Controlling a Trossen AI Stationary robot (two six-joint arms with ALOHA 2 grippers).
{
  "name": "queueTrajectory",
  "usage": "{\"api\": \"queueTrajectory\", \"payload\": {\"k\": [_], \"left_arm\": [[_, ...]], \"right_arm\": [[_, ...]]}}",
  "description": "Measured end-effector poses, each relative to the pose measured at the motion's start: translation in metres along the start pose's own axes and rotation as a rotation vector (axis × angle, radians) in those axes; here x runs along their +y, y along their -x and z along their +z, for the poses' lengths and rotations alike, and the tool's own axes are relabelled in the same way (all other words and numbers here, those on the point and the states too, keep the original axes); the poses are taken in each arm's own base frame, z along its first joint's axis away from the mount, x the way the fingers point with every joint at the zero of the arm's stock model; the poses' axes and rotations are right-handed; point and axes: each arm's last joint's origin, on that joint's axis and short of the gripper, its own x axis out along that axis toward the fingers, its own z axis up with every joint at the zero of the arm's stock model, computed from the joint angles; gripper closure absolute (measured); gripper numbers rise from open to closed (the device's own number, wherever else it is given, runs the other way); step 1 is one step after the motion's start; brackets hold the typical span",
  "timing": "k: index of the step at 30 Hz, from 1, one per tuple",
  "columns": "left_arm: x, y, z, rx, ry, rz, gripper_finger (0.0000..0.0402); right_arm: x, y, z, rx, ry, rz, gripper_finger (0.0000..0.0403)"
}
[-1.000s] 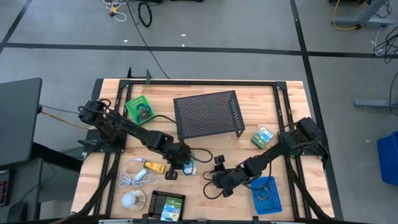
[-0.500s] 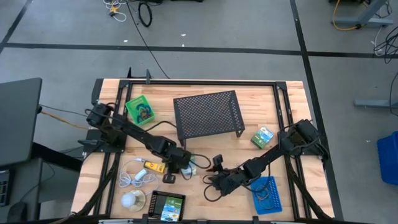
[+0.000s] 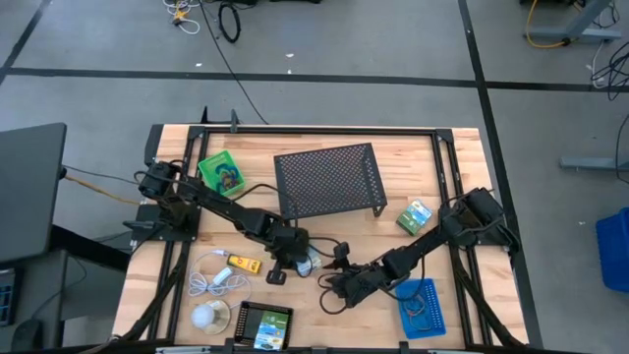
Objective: Pick & Place Office Desk Supplies
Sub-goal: Put the yellow crayon box into the black bin
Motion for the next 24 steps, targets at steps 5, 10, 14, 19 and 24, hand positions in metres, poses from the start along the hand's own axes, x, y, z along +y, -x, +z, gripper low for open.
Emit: {"api": "queueTrajectory", "payload": {"k": [5, 10, 14, 19, 24], "left_arm": [[0.007, 0.001, 0.002, -0.014, 0.01, 0.009, 0.04], [0.008, 0.002, 0.001, -0.013, 0.008, 0.012, 0.04], [0.008, 0.002, 0.002, -0.013, 0.007, 0.012, 0.04], [0.008, 0.002, 0.002, -0.015, 0.002, 0.013, 0.04], [0.008, 0.002, 0.002, -0.021, -0.009, 0.013, 0.04]], "right_arm": [[-0.006, -0.014, -0.01, 0.045, -0.005, -0.019, 0.0168], [-0.003, -0.026, -0.011, 0.072, 0.047, -0.08, 0.0149], [0.001, -0.029, -0.006, 0.078, 0.118, -0.146, 0.0158], [0.003, -0.032, -0.007, 0.114, 0.2, -0.264, 0.0179], [0.004, -0.034, -0.01, 0.136, 0.239, -0.267, 0.0193]]}}
